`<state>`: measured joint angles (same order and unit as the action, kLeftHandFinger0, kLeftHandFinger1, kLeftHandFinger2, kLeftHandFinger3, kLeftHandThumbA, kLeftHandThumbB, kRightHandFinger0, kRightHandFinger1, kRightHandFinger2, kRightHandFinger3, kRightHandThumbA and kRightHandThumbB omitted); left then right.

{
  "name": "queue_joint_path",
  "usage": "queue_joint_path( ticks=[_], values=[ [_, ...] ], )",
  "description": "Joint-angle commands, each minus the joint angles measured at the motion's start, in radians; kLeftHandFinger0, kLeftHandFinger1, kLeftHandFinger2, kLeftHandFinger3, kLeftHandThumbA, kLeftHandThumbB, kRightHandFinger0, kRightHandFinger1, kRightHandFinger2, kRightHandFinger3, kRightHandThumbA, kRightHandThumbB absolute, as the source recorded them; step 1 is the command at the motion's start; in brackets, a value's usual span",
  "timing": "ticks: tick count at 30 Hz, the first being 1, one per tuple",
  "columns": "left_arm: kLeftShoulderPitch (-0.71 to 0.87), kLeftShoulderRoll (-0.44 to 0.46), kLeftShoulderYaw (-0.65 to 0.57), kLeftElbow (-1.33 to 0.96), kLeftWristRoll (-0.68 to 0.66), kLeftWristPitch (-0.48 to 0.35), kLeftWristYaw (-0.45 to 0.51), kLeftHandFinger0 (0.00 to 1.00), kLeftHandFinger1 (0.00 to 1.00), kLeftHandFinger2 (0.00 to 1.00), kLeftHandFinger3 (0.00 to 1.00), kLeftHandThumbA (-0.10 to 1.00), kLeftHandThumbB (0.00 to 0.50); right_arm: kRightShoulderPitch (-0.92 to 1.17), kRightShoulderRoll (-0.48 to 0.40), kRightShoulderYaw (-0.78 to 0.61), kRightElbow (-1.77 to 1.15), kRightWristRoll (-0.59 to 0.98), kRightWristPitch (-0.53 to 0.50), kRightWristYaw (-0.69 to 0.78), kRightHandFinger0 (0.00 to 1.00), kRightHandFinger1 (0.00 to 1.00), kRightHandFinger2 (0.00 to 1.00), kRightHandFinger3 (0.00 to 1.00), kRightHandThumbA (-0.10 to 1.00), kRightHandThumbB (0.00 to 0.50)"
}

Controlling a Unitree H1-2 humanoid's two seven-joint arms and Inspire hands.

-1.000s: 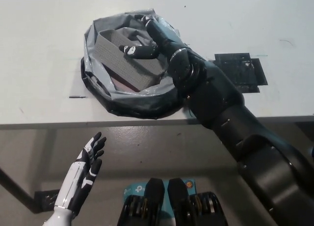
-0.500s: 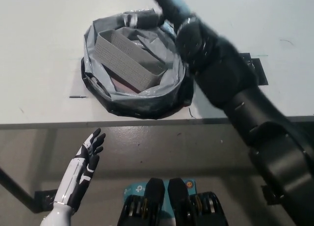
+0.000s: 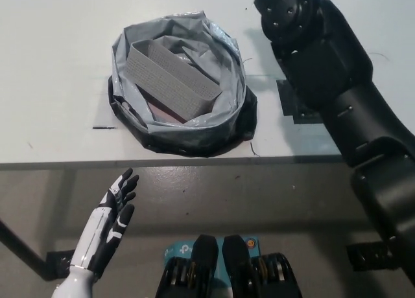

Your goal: Use the right hand to pick up a small rectangular container and put it into a plastic bag and lift the bag

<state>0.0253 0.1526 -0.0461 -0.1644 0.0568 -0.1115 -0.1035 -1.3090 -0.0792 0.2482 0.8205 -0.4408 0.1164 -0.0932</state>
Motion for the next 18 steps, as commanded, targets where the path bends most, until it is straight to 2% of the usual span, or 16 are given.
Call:
queue_joint_path(
  ticks=[1, 5, 8, 13, 18],
  values=[
    [0.006, 0.008, -0.004, -0.023, -0.004, -0.040, -0.010, 1.00, 1.00, 1.00, 1.00, 0.89, 0.119, -0.007, -0.022, -0.010, 0.071, 0.003, 0.008, -0.021, 1.00, 1.00, 1.00, 1.00, 0.86, 0.449],
    [0.018, 0.002, -0.007, -0.021, 0.001, -0.044, -0.006, 1.00, 1.00, 1.00, 1.00, 0.90, 0.134, 0.017, -0.008, 0.020, 0.149, -0.012, 0.031, 0.001, 1.00, 1.00, 1.00, 1.00, 0.95, 0.452],
    [0.021, 0.002, -0.007, -0.026, 0.001, -0.032, -0.006, 1.00, 1.00, 1.00, 1.00, 0.92, 0.151, 0.020, 0.007, 0.032, 0.202, -0.014, 0.033, 0.000, 1.00, 1.00, 1.00, 1.00, 0.94, 0.460],
    [0.030, 0.003, -0.007, -0.028, -0.001, -0.036, -0.007, 1.00, 1.00, 1.00, 1.00, 0.91, 0.146, 0.020, 0.033, 0.062, 0.294, -0.018, 0.057, 0.014, 1.00, 1.00, 1.00, 1.00, 1.00, 0.500],
    [0.027, 0.004, -0.009, -0.019, 0.012, -0.048, -0.003, 1.00, 1.00, 1.00, 1.00, 0.89, 0.141, 0.028, 0.054, 0.044, 0.315, 0.027, 0.087, 0.075, 1.00, 1.00, 1.00, 1.00, 1.00, 0.500]
  ],
)
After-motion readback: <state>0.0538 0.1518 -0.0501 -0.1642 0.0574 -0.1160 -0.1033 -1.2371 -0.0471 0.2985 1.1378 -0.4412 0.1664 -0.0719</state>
